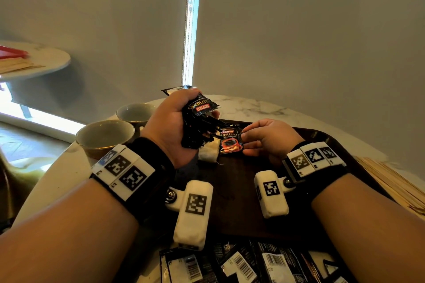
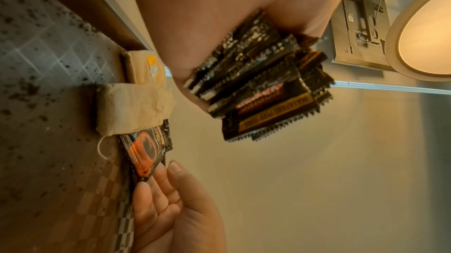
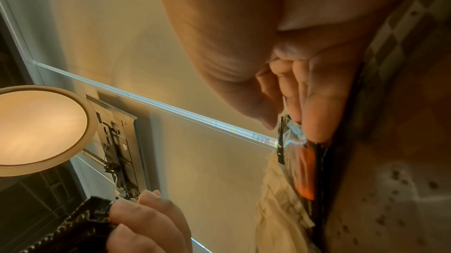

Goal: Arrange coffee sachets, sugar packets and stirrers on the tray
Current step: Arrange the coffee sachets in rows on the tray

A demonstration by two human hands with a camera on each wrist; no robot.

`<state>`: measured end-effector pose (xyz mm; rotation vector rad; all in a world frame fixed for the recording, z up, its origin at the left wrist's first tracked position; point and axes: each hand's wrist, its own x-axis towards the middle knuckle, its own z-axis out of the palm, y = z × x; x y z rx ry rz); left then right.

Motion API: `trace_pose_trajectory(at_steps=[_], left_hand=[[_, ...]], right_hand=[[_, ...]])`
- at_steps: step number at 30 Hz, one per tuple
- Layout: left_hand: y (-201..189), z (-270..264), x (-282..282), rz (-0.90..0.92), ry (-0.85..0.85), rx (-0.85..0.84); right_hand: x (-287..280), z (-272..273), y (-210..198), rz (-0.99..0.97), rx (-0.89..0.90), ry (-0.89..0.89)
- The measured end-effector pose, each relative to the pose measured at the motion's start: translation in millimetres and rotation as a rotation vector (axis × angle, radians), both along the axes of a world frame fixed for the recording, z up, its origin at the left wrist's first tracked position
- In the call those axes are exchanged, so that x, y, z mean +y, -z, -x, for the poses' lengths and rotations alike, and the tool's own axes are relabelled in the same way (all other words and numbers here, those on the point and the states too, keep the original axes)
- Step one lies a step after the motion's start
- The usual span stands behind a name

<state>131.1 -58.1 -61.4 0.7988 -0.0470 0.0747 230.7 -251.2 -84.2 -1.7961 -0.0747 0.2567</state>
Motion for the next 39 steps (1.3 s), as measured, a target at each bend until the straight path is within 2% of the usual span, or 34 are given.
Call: trace_pose_trajectory(at_steps=[7, 15, 19, 22, 27, 30, 35, 39], left_hand=[[-0.9, 1.2, -1.6, -0.013, 0.021, 0.016], [-1.5, 3.0, -3.7, -0.055, 0.030, 0.048], [-2.6, 4.9, -5.7, -0.109, 0.065, 0.069], [-1.8, 6.5, -7.2, -0.156, 0.091, 0.084], [-2.2, 9.8, -8.9, -0.176, 0.163, 0.082], [-4.2, 11.9, -11.4, -0.182, 0.204, 0.072], [-5.1, 12.5, -15.2, -0.190, 0.266, 0.025], [-4.4, 12.9, -19.0, -0.164, 0.272, -0.018]], right_hand=[[-3.0, -3.8, 0.8, 0.083, -0.055, 0.012], [-1.8, -2.8, -5.1, -0.086, -0.100, 0.019], [0.0, 7.3, -21.1, -0.147, -0.317, -0.146], [3.0, 16.4, -29.0, -0.210, -0.403, -0.293], [7.2, 29.4, -36.3, -0.096, -0.470, -0.459], [11.1, 35.9, -36.2, -0.143, -0.483, -0.486], [15.3, 36.1, -35.3, -0.234, -0.516, -0.432], [12.7, 28.1, -32.2, -0.176, -0.586, -0.428]])
